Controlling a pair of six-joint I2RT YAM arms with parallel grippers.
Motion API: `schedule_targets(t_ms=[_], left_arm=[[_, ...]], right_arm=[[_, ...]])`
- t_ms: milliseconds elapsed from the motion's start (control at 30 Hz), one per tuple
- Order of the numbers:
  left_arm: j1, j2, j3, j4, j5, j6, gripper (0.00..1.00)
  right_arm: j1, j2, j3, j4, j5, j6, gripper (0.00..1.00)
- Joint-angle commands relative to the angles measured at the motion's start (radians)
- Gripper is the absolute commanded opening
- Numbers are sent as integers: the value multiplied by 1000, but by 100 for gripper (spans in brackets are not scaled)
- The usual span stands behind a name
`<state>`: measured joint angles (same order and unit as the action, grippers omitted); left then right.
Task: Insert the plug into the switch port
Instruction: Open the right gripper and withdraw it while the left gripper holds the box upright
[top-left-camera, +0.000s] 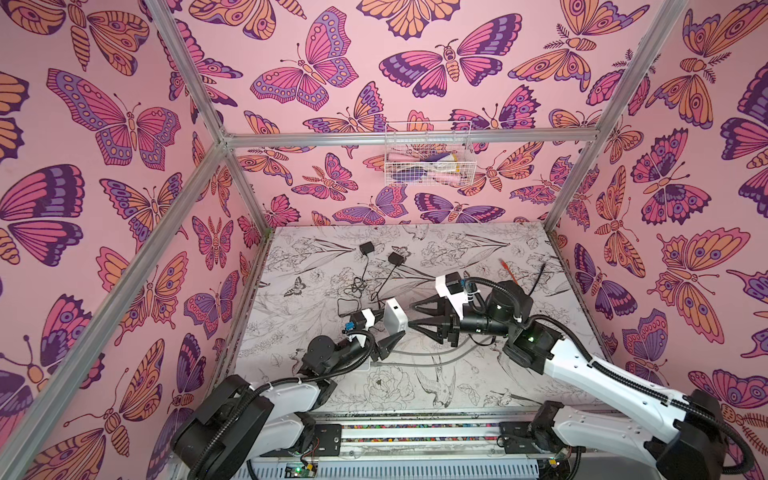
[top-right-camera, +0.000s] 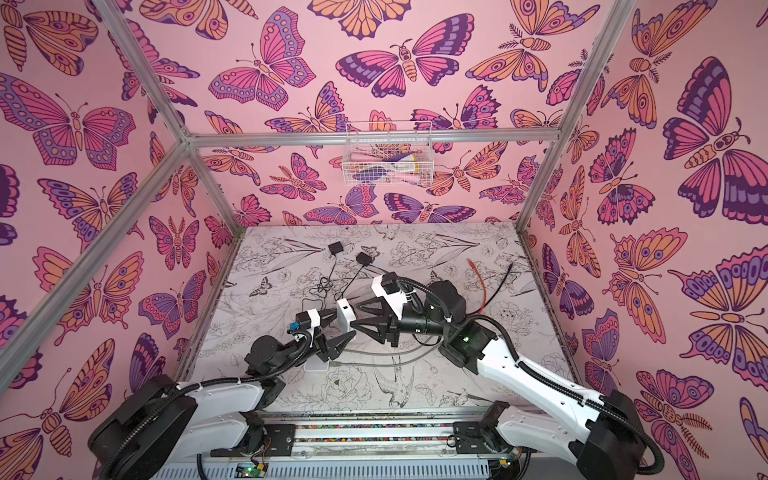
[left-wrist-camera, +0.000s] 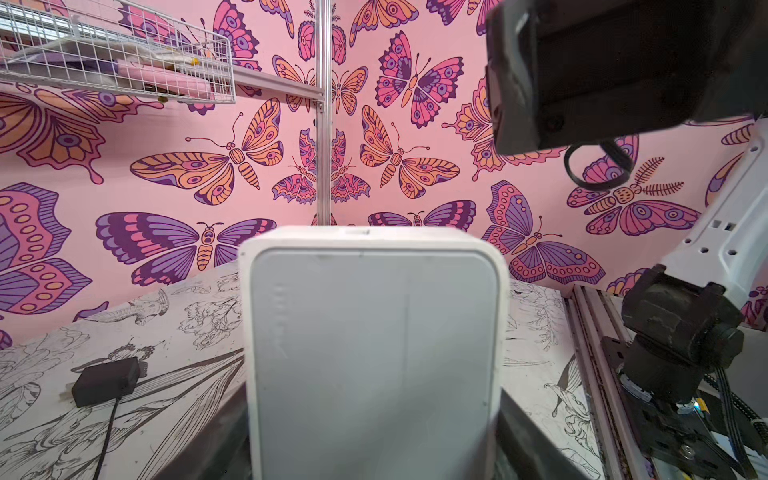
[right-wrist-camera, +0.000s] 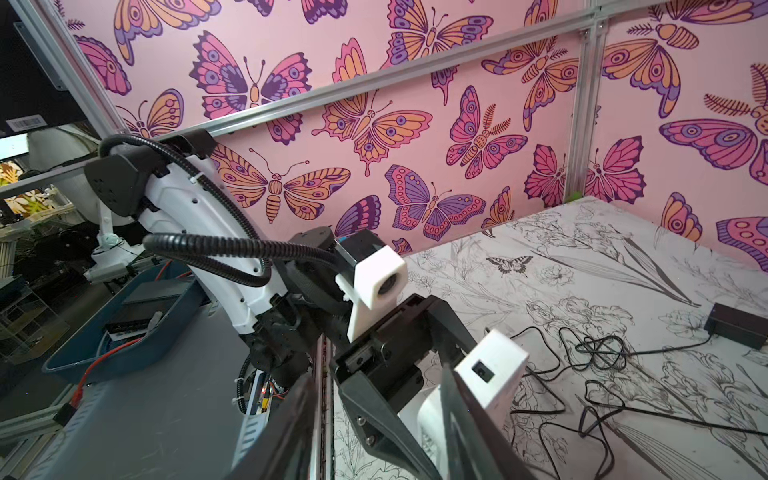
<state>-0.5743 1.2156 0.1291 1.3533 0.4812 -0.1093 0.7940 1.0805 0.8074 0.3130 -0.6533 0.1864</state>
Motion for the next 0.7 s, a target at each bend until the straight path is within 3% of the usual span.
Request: schedule_targets(t_ms=[0, 67, 133, 300, 333, 367, 433, 500, 600, 667], left_arm=[[6, 8, -15, 73, 2, 8, 0], [7, -11, -27, 73, -24, 9, 0], [8, -53, -36, 73, -41, -2, 0], [24, -254, -19, 39, -104, -131, 0], [48, -320, 10, -68, -129, -171, 0], [73, -398, 63, -284, -151, -192, 0], [85, -505, 281, -898, -263, -113, 0], [91, -479, 415, -1197, -391, -52, 0], [116, -401, 487, -1382, -607, -68, 0], [174, -326, 521, -1451, -669, -102, 0]], right_arm=[[7, 4, 59, -74, 39, -29, 49], [11, 2, 59, -107, 97, -42, 49], [10, 2, 54, -175, 227, -70, 49], [11, 41, 61, -284, 436, -97, 49], [11, 64, 76, -307, 452, -96, 49], [10, 86, 90, -325, 459, -94, 49], [11, 127, 120, -358, 473, -81, 48], [10, 156, 133, -360, 497, -62, 48], [11, 187, 149, -354, 542, -37, 48], [10, 228, 187, -379, 525, -28, 48]])
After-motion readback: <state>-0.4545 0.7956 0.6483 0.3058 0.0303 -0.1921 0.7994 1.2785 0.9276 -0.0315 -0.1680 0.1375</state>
